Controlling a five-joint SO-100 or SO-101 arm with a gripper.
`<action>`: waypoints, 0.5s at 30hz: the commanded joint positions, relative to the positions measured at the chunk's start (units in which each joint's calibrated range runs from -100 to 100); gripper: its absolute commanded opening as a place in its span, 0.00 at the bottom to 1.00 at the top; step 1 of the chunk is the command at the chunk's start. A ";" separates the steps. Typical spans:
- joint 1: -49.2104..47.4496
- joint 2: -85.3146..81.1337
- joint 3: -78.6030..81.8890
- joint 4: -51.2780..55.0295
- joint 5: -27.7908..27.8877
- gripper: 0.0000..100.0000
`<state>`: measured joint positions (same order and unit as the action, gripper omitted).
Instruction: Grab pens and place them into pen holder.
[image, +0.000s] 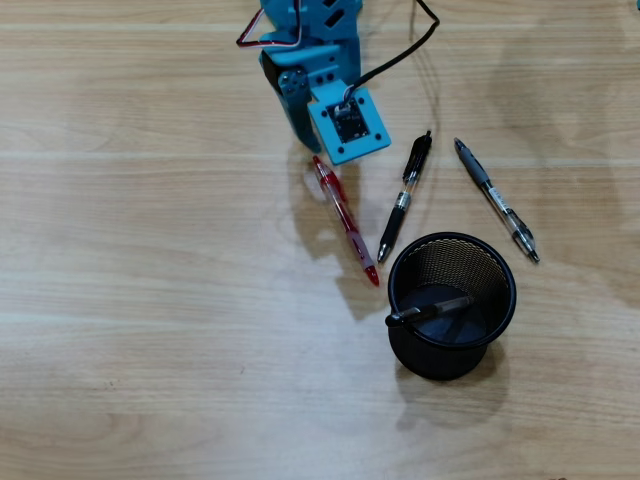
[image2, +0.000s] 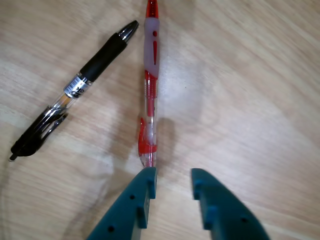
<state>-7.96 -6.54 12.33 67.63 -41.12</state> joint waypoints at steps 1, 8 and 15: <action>-0.78 2.25 -4.28 0.39 0.07 0.19; -3.15 7.26 -4.37 -0.43 -0.56 0.24; -4.80 12.44 -5.46 -0.61 -2.02 0.24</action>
<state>-12.05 4.50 10.38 67.63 -42.78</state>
